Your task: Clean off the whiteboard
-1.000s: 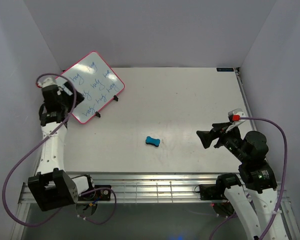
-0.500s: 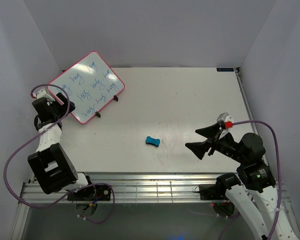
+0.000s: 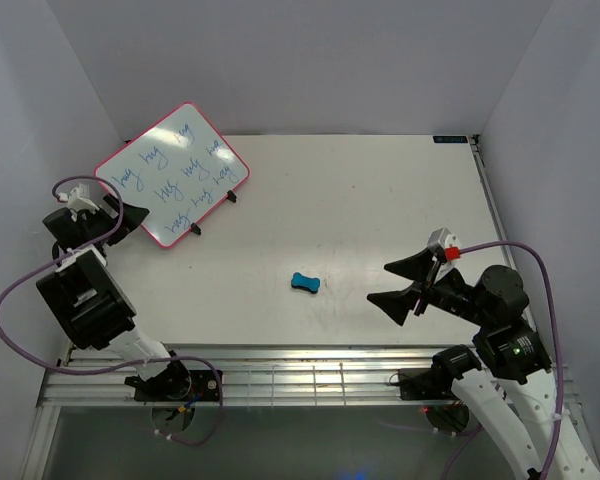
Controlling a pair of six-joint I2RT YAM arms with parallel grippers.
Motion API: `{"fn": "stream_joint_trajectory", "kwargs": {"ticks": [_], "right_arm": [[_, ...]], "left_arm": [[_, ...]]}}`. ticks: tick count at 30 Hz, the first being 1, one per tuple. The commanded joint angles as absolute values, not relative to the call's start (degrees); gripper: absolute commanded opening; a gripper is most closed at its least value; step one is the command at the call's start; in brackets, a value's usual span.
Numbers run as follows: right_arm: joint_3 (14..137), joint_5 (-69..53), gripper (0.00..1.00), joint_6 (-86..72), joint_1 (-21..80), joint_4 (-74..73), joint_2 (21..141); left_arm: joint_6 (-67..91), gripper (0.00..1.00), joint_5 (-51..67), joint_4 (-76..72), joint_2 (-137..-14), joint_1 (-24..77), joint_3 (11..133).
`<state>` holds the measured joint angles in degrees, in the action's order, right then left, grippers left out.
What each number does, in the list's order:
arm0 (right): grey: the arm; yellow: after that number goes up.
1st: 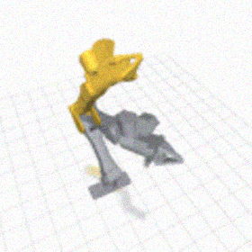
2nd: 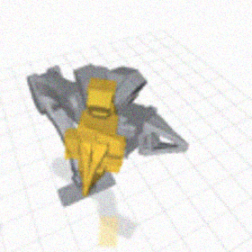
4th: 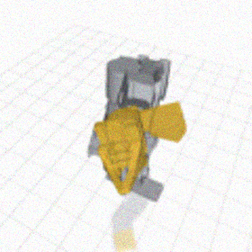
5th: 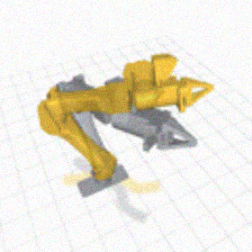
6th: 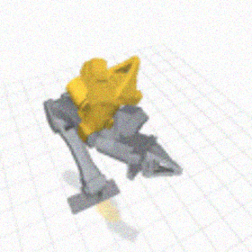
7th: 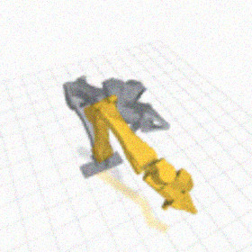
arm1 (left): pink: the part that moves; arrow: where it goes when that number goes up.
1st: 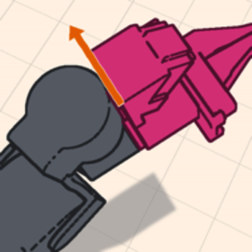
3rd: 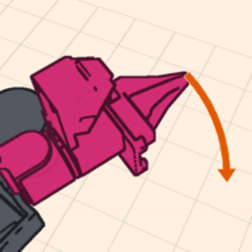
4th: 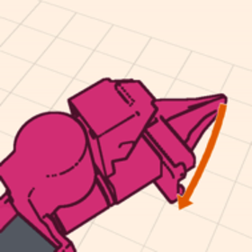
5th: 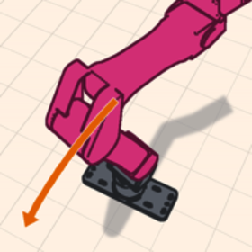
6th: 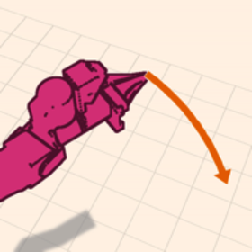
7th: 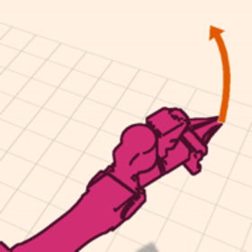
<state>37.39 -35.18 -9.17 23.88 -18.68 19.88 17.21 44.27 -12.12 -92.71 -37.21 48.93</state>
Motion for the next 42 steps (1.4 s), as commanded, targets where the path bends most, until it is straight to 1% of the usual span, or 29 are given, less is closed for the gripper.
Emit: {"fn": "stream_joint_trajectory", "kwargs": {"ticks": [1, 5, 9, 18, 24, 25, 26, 31, 34, 35, 36, 42], "right_arm": [[39.4, -37.1, 0.90, -8.5, 24.3, -16.8, 21.1], [39.6, -37.2, 0.90, -8.5, 24.3, -16.8, 21.6], [40.1, -36.7, 0.90, -8.4, 24.3, -16.6, 22.1], [39.6, -36.3, 0.90, -8.2, 24.3, -15.7, 23.6], [41.2, -34.6, 0.90, -6.7, 24.3, -17.6, 23.7], [41.3, -34.5, 0.90, -6.5, 24.3, -17.6, 23.9], [41.3, -34.5, 0.90, -6.6, 24.4, -17.5, 24.0], [40.8, -34.0, 0.90, -7.1, 24.3, -16.6, 24.6], [41.1, -32.3, 0.90, -6.9, 24.3, -17.3, 25.0], [41.3, -32.1, 0.90, -6.8, 24.3, -17.4, 25.0], [41.4, -32.0, 0.90, -6.7, 24.3, -17.5, 25.0], [41.6, -31.8, 0.90, -7.2, 24.3, -17.1, 25.3]], "left_arm": [[18.5, 0.98, 55.4, -16.6, -96.3, -38.8, 53.6], [18.9, 0.98, 61.2, -17.7, -101.8, -39.0, 56.0], [19.9, 0.98, 63.5, -20.5, -105.0, -38.9, 56.8], [23.0, 0.93, 68.1, -25.2, -112.4, -39.0, 61.4], [28.2, 0.86, 71.1, -32.8, -116.7, -39.0, 62.1], [29.1, 0.81, 71.5, -35.0, -117.2, -39.0, 62.1], [29.8, 0.80, 71.8, -36.2, -118.0, -38.9, 62.3], [35.0, 0.80, 73.6, -42.0, -120.9, -38.9, 63.7], [40.6, 0.72, 74.4, -49.5, -122.6, -38.9, 63.3], [41.7, 0.66, 74.7, -51.0, -123.0, -38.8, 63.5], [42.9, 0.63, 74.8, -53.4, -123.7, -38.8, 63.5], [48.2, 0.60, 75.4, -59.8, -125.2, -38.1, 64.0]]}}
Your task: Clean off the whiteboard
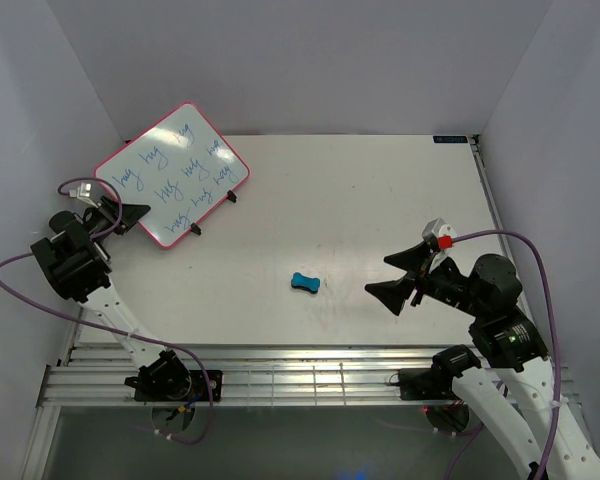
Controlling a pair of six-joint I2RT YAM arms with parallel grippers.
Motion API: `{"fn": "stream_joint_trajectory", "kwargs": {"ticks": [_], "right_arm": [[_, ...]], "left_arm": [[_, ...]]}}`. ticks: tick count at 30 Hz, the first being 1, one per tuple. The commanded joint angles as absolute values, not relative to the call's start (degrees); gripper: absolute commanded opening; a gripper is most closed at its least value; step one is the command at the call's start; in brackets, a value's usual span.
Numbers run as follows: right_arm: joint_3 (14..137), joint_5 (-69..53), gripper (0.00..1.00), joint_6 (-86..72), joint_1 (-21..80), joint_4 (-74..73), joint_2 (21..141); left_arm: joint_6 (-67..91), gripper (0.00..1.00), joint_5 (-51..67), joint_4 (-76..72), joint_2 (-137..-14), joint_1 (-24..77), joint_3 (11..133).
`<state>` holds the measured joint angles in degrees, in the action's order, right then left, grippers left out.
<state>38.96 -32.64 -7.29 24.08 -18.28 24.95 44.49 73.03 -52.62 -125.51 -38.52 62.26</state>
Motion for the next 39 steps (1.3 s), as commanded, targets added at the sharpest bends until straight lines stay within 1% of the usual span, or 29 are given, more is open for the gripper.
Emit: {"fn": "stream_joint_trajectory", "kwargs": {"ticks": [1, 5, 7, 9, 10, 14, 16, 18, 19, 20, 21, 23, 33, 39], "right_arm": [[41.6, -31.7, 0.90, -7.3, 24.3, -17.0, 25.1], [41.4, -31.6, 0.90, -7.6, 24.3, -16.8, 25.0], [41.5, -31.7, 0.90, -7.6, 24.3, -16.8, 25.0], [41.5, -31.7, 0.90, -7.6, 24.3, -17.0, 24.8], [41.6, -31.7, 0.90, -7.6, 24.4, -17.1, 24.7], [41.5, -31.6, 0.90, -7.6, 24.3, -17.0, 24.3], [41.4, -31.7, 0.90, -7.6, 24.3, -17.0, 24.3], [41.3, -31.8, 0.90, -7.6, 24.3, -17.0, 24.3], [41.2, -31.8, 0.90, -7.6, 24.3, -16.8, 24.3], [41.1, -31.8, 0.90, -7.6, 24.3, -16.7, 24.3], [41.0, -31.9, 0.90, -7.7, 24.3, -16.6, 24.3], [40.8, -32.0, 0.90, -7.8, 24.3, -16.2, 24.2], [40.4, -32.0, 0.90, -8.1, 24.3, -16.0, 23.4], [40.3, -32.0, 0.90, -8.3, 24.3, -16.0, 22.9]], "left_arm": [[48.8, 0.60, 75.5, -60.4, -125.6, -37.7, 64.1], [50.8, 0.59, 75.8, -62.5, -126.2, -36.4, 64.7], [50.8, 0.57, 75.8, -62.5, -126.3, -36.1, 64.8], [50.7, 0.51, 75.8, -62.5, -126.5, -36.1, 64.4], [50.5, 0.51, 75.9, -62.3, -126.5, -36.0, 64.3], [49.9, 0.37, 75.2, -62.6, -126.3, -36.2, 63.4], [51.0, 0.32, 75.2, -63.3, -126.4, -36.2, 63.2], [52.0, 0.31, 75.5, -65.1, -126.6, -36.3, 63.3], [52.9, 0.28, 75.5, -65.6, -126.7, -36.3, 63.2], [53.3, 0.20, 75.5, -66.8, -126.7, -36.3, 63.1], [53.9, 0.15, 75.5, -67.3, -126.7, -36.3, 63.0], [55.8, 0.00, 75.5, -69.8, -126.7, -36.2, 63.0], [65.6, 0.00, 75.8, -81.6, -127.7, -36.3, 64.4], [62.9, 0.00, 73.5, -80.6, -124.9, -36.2, 65.0]]}}
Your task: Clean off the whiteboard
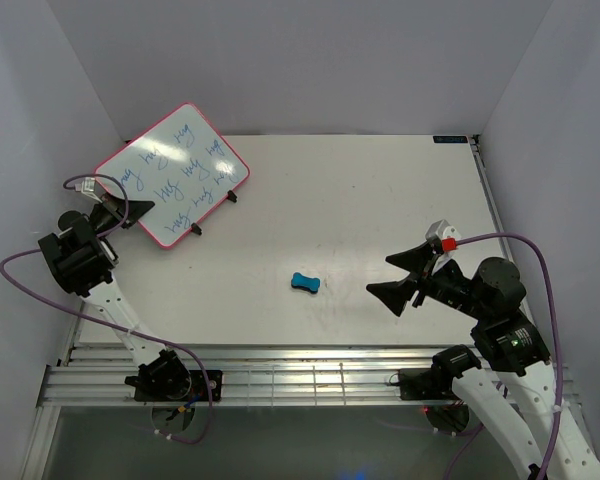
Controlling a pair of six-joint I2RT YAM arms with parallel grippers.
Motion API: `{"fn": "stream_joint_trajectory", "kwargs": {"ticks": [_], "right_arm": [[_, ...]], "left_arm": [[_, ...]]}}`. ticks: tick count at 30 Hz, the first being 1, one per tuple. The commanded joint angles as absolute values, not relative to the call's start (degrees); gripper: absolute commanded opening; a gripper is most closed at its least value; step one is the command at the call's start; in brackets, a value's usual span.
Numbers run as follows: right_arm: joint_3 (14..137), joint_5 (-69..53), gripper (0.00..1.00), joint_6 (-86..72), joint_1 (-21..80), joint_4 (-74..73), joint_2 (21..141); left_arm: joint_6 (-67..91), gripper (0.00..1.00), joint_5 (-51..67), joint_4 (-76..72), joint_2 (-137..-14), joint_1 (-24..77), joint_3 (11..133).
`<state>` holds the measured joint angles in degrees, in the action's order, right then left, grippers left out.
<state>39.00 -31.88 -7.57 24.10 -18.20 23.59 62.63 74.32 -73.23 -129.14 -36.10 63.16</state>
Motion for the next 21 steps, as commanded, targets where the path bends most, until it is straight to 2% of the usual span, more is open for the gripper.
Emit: {"fn": "stream_joint_trajectory", "kwargs": {"ticks": [1, 10, 19, 21], "right_arm": [[40.3, -32.0, 0.90, -8.3, 24.3, -16.0, 22.9], [40.6, -31.9, 0.90, -8.0, 24.3, -16.8, 22.8], [39.9, -31.7, 0.90, -8.0, 24.3, -16.2, 22.9], [39.7, -30.6, 0.90, -8.0, 24.3, -16.2, 23.1]], "left_arm": [[62.2, 0.00, 73.2, -80.4, -124.5, -36.0, 65.1], [53.1, 0.00, 67.2, -75.3, -116.6, -35.7, 63.5], [54.5, 0.00, 64.9, -74.9, -111.4, -33.6, 67.9], [52.8, 0.00, 64.7, -71.1, -108.8, -31.3, 69.3]]}}
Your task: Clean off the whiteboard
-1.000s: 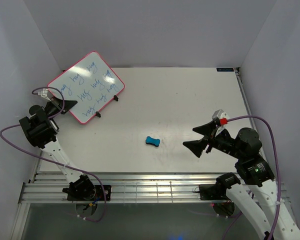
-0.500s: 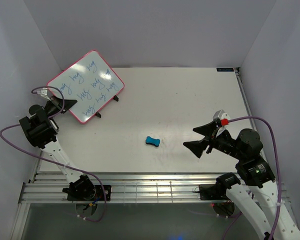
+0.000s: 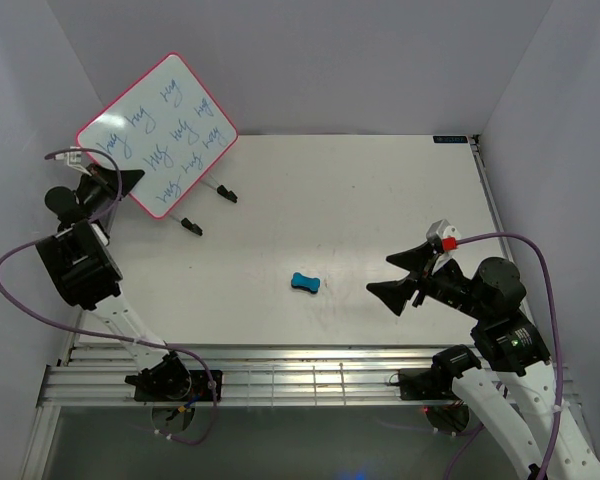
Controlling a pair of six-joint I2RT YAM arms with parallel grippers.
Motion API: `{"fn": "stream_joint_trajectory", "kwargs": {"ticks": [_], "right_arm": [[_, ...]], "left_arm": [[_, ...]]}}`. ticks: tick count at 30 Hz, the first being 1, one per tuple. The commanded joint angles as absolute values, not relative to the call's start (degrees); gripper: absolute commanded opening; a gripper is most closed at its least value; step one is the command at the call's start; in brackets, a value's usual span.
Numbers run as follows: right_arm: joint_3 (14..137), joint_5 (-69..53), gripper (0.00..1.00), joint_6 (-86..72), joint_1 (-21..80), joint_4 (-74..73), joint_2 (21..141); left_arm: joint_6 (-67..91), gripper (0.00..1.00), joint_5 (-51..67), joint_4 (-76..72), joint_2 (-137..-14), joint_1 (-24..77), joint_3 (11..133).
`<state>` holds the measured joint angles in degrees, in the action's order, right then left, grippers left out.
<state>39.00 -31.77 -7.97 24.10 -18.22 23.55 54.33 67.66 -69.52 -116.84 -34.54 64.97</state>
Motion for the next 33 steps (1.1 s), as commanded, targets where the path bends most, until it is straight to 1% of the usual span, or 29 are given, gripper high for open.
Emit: {"fn": "stream_joint_trajectory", "kwargs": {"ticks": [1, 3, 4, 5, 7, 9, 10, 12, 14, 15, 16, 17, 19, 20, 21, 22, 24, 25, 28, 29, 30, 33], "right_arm": [[39.7, -30.0, 0.90, -7.9, 24.3, -16.1, 23.3], [39.8, -27.2, 0.90, -8.0, 24.3, -16.0, 23.9], [39.8, -25.8, 0.90, -8.2, 24.3, -15.8, 24.1], [39.8, -24.2, 0.90, -8.6, 24.3, -15.9, 24.7], [40.0, -18.0, 0.90, -9.2, 24.3, -16.5, 25.7], [40.6, -11.6, 0.90, -10.4, 24.3, -19.0, 27.6], [41.1, -9.9, 0.90, -10.7, 24.3, -19.9, 28.3], [41.7, -6.5, 0.90, -11.8, 24.3, -22.2, 29.8], [41.6, -6.2, 0.90, -12.1, 24.3, -22.3, 29.5], [41.5, -7.1, 0.90, -12.6, 24.3, -19.8, 28.9], [41.7, -7.5, 0.90, -14.7, 24.3, -18.0, 26.4], [42.2, -8.9, 0.90, -15.5, 24.3, -17.0, 24.7], [37.6, -13.6, 0.90, -16.5, 24.3, -7.2, 19.2], [35.9, -14.0, 0.90, -17.0, 24.3, -5.6, 19.5], [37.0, -15.2, 0.90, -16.5, 24.3, -8.8, 21.5], [38.9, -15.9, 0.92, -13.1, 24.3, -12.3, 28.8], [44.2, -17.7, 0.96, -9.9, 24.4, -20.7, 36.4], [44.9, -18.1, 0.96, -9.0, 24.4, -21.5, 41.7], [44.1, -24.7, 0.96, -7.9, 24.5, -19.3, 47.5], [43.9, -29.6, 0.97, -7.4, 24.5, -18.4, 48.9], [43.5, -31.6, 0.98, -7.1, 24.5, -17.5, 50.3], [43.5, -32.8, 1.00, -5.3, 26.2, -15.2, 56.6]], "left_arm": [[50.2, 0.00, 63.4, -63.6, -107.3, -30.2, 69.6], [42.7, 0.00, 60.9, -51.7, -102.0, -25.4, 70.4], [34.2, 0.00, 59.3, -44.8, -100.4, -23.6, 72.6], [31.4, 0.00, 56.1, -33.6, -99.1, -21.7, 73.2], [31.5, 0.00, 53.8, -27.0, -95.8, -18.6, 72.7], [35.5, 0.00, 52.9, -25.2, -94.0, -18.2, 71.3], [36.9, 0.00, 53.2, -24.2, -91.5, -18.0, 70.7], [36.4, 0.00, 52.9, -17.4, -88.1, -17.2, 69.0], [33.9, 0.00, 53.2, -9.5, -83.3, -16.7, 68.2], [32.3, 0.00, 52.2, -5.8, -82.0, -15.6, 67.8], [30.6, 0.00, 50.6, 2.2, -80.7, -14.5, 67.7], [27.9, 0.00, 49.7, 4.5, -77.9, -13.3, 67.0], [27.6, 0.00, 46.6, 8.3, -74.5, -10.6, 61.8], [27.5, 0.00, 46.1, 9.0, -70.9, -10.1, 59.5], [27.0, 0.00, 44.7, 10.3, -69.0, -9.4, 55.3], [26.4, 0.00, 41.3, 12.5, -67.3, -9.0, 53.4], [23.7, 0.00, 40.3, 15.0, -63.6, -8.7, 49.2], [22.5, 0.00, 40.3, 17.9, -62.8, -8.7, 48.4], [20.7, 0.00, 39.6, 20.3, -58.6, -8.3, 45.5], [20.7, 0.00, 40.9, 20.6, -57.6, -8.2, 44.8], [20.5, 0.00, 41.8, 20.7, -56.2, -8.1, 44.3], [19.9, 0.00, 43.3, 22.2, -55.9, -6.7, 43.8]]}}
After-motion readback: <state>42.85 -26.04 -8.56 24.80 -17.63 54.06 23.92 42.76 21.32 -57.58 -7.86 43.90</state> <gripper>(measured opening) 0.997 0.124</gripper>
